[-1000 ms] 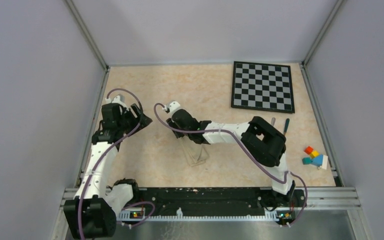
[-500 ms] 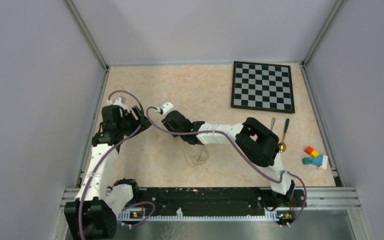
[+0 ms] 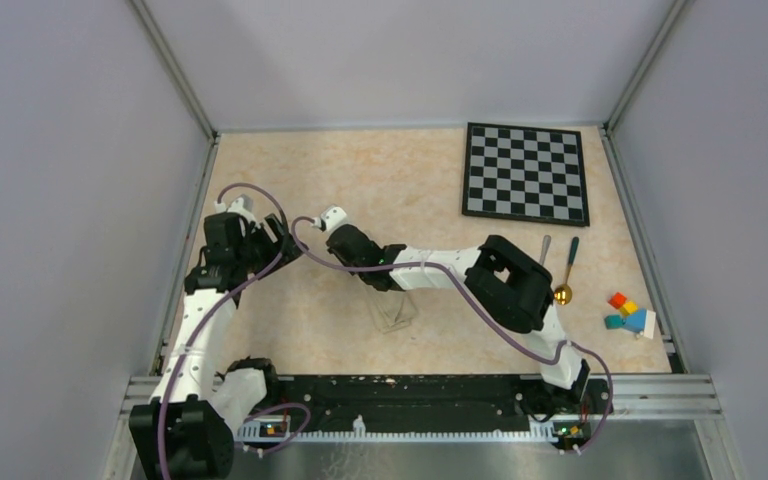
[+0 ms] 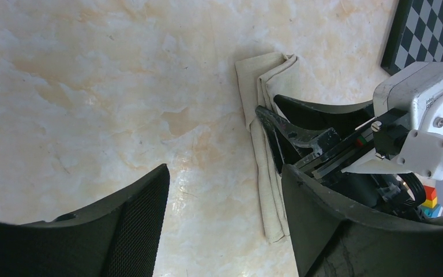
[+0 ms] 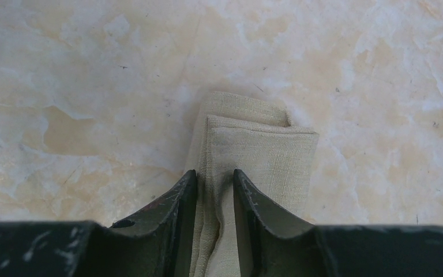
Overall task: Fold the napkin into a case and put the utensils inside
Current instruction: Pick up the top corner of the smaller rectangle folded napkin from the center of the board.
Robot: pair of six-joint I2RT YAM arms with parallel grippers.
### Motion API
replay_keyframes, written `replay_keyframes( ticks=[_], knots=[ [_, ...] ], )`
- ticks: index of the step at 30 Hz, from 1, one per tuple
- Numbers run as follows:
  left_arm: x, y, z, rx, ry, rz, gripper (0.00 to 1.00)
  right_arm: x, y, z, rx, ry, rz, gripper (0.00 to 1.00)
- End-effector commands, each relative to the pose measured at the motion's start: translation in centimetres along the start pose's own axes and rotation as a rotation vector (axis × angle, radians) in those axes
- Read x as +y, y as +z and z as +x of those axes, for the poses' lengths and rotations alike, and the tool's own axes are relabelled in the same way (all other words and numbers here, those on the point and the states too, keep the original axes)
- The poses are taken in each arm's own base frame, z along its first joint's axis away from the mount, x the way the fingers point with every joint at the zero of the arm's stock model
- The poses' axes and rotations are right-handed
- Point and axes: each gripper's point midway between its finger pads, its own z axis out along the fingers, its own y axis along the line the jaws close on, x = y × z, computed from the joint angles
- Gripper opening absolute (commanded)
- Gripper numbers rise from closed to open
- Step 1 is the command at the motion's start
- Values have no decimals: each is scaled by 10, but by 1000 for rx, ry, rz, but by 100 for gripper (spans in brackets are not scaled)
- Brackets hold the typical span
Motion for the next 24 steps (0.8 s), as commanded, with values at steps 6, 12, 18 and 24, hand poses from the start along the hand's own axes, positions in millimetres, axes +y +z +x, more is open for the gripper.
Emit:
replay_keyframes(
  ticks=[6, 12, 18, 24],
  knots=[
    [-7, -2, -2, -21, 18, 49, 80, 1, 1, -25, -69, 8, 41, 26],
    [-8, 2, 2, -16, 6, 69, 82, 0, -6, -33, -88, 41, 37, 0],
    [-14, 16, 10, -16, -63, 146, 81, -3, -25, -47, -114, 188, -32, 0],
    [-23, 42, 21, 5, -1, 125, 76, -14, -37, -44, -82, 341, -65, 0]
  ],
)
